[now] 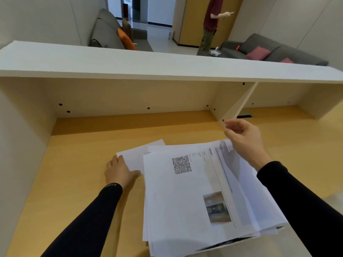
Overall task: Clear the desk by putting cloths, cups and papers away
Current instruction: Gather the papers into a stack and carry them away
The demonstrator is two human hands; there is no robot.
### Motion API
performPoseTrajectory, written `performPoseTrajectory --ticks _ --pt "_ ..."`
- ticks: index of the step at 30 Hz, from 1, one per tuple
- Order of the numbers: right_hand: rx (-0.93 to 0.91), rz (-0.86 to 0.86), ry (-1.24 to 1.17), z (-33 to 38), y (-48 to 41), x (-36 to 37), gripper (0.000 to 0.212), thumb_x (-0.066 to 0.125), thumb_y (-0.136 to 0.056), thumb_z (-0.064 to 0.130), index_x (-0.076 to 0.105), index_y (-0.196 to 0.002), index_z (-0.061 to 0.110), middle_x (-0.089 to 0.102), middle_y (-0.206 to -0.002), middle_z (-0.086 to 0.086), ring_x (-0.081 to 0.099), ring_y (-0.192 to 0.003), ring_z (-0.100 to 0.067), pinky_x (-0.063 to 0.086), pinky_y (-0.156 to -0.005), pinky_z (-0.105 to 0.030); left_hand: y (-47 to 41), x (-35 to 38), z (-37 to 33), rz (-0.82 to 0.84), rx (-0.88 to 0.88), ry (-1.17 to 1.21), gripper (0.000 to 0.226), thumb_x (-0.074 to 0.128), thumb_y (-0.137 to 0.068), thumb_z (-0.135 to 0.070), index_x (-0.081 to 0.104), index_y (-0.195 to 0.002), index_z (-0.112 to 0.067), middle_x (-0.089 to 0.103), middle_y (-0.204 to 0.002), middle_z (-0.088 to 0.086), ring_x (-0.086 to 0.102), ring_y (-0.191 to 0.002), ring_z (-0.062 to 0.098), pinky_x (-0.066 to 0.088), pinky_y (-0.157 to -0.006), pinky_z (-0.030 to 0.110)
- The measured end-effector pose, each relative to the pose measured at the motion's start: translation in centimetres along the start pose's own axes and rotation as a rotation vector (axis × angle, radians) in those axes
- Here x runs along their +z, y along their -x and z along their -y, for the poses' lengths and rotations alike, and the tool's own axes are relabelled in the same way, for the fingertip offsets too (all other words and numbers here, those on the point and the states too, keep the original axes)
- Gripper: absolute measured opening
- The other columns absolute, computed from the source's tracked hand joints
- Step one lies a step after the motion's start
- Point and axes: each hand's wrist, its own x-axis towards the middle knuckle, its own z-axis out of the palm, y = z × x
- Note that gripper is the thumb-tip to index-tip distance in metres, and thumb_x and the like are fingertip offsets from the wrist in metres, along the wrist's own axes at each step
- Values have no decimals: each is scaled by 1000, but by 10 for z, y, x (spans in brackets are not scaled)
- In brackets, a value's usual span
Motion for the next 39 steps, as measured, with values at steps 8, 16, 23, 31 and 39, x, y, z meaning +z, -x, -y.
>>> performPoseTrajectory --ticks 8,16,23,31,39 --pt "32 -9 67 -10 10 -2 24 59 -88 12 63 -112 16 63 -102 3 58 -95 -10 45 -84 -22 -42 -5 -3 16 -17 -127 74 69 -74 -42 39 -130 -4 46 -134 18 39 -120 38 40 -94 44" --pt "43 5 133 -18 18 15 19 58 -88 16 64 -106 22 62 -95 12 55 -84 5 44 -81 -20 -37 -4 2 13 -24 196 31 60 -86 -26 60 -104 0 66 -102 18 60 -90 36 40 -62 32" --pt "-7 48 157 -7 21 23 23 59 -87 16 65 -108 20 62 -100 8 58 -100 -10 39 -82 -21 -3 -81 -48 -243 133 850 10 51 -93 -20 56 -101 -15 60 -100 3 57 -88 19 50 -73 33" --pt "-57 90 -110 20 20 13 66 62 -87 37 36 -144 14 47 -143 -4 49 -120 -12 41 -100 -30 60 -163 -102 8 437 1079 11 59 -89 -15 65 -93 -23 69 -91 -4 65 -84 15 52 -72 29" --pt "3 163 -361 18 31 -25 65 61 -87 40 38 -141 12 54 -112 6 56 -109 -15 48 -99 -38 123 -144 -132 242 409 1128 17 55 -89 -6 65 -98 -16 72 -77 -4 65 -65 10 52 -55 21"
